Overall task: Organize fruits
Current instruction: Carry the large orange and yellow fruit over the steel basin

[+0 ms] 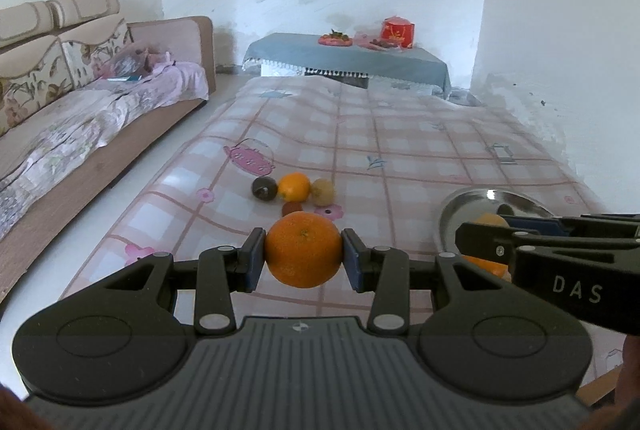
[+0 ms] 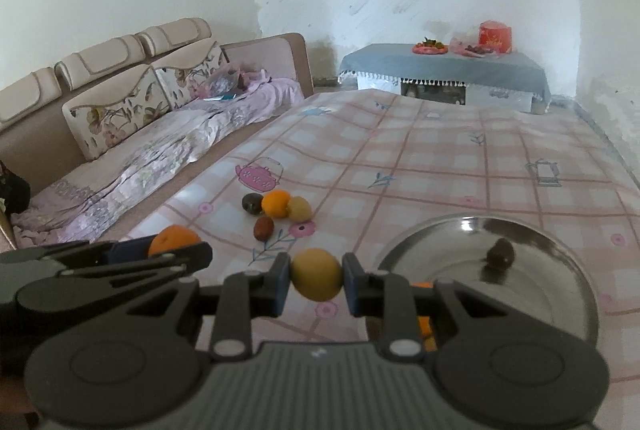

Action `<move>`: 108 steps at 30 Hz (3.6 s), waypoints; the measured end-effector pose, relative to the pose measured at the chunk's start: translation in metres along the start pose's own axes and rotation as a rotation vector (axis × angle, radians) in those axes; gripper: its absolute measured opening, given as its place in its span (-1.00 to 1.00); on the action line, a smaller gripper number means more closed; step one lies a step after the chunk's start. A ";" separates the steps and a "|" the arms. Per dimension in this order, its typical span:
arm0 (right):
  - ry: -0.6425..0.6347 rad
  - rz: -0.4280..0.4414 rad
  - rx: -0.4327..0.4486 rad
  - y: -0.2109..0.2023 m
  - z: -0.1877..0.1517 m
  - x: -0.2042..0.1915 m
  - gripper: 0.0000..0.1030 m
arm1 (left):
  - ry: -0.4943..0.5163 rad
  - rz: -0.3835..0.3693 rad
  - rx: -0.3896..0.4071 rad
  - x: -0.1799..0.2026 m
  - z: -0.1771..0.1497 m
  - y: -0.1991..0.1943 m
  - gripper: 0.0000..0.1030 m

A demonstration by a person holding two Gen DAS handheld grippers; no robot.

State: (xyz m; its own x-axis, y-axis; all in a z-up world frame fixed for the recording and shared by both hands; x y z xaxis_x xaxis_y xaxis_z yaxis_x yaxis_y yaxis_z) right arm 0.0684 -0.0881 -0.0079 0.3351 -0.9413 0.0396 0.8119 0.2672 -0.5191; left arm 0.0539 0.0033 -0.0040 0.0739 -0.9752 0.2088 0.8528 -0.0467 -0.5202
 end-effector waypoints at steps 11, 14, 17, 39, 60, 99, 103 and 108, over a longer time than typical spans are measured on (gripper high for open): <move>0.020 -0.042 0.018 -0.020 -0.009 0.015 -0.50 | 0.026 -0.034 0.000 0.015 -0.006 -0.009 -0.03; 0.026 -0.054 0.021 -0.023 -0.010 0.020 -0.50 | 0.034 -0.040 -0.002 0.015 -0.007 -0.010 -0.03; 0.031 -0.065 0.022 -0.025 -0.010 0.024 -0.50 | 0.041 -0.049 -0.005 0.015 -0.008 -0.010 -0.03; 0.067 -0.116 0.015 -0.035 -0.021 0.055 -0.50 | 0.071 -0.099 -0.043 0.023 -0.007 -0.004 -0.03; 0.115 -0.174 0.015 -0.037 -0.030 0.087 -0.50 | 0.112 -0.147 -0.065 0.042 -0.010 0.012 -0.03; 0.205 -0.226 -0.031 -0.022 -0.055 0.134 -0.50 | 0.176 -0.212 -0.142 0.077 -0.016 0.049 -0.03; 0.212 -0.230 -0.039 -0.019 -0.058 0.138 -0.50 | 0.180 -0.214 -0.148 0.080 -0.017 0.053 -0.03; 0.215 -0.237 -0.042 -0.015 -0.058 0.142 -0.50 | 0.187 -0.218 -0.149 0.085 -0.016 0.057 -0.03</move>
State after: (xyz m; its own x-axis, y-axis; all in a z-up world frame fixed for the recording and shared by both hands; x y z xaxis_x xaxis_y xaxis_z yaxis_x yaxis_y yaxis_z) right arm 0.0756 -0.2376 -0.0439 0.0267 -0.9995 -0.0156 0.8333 0.0309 -0.5520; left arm 0.1003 -0.0861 -0.0291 -0.2104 -0.9608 0.1805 0.7522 -0.2770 -0.5979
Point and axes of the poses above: each gripper's, at about its wrist camera, not at the fingertips, and y roughly the way its jaws point, x to its right, z to its top, the point moved 8 cm from there along y, roughly the way its jaws point, and after that the axes turned 13 degrees about -y, right-handed, at the moved point
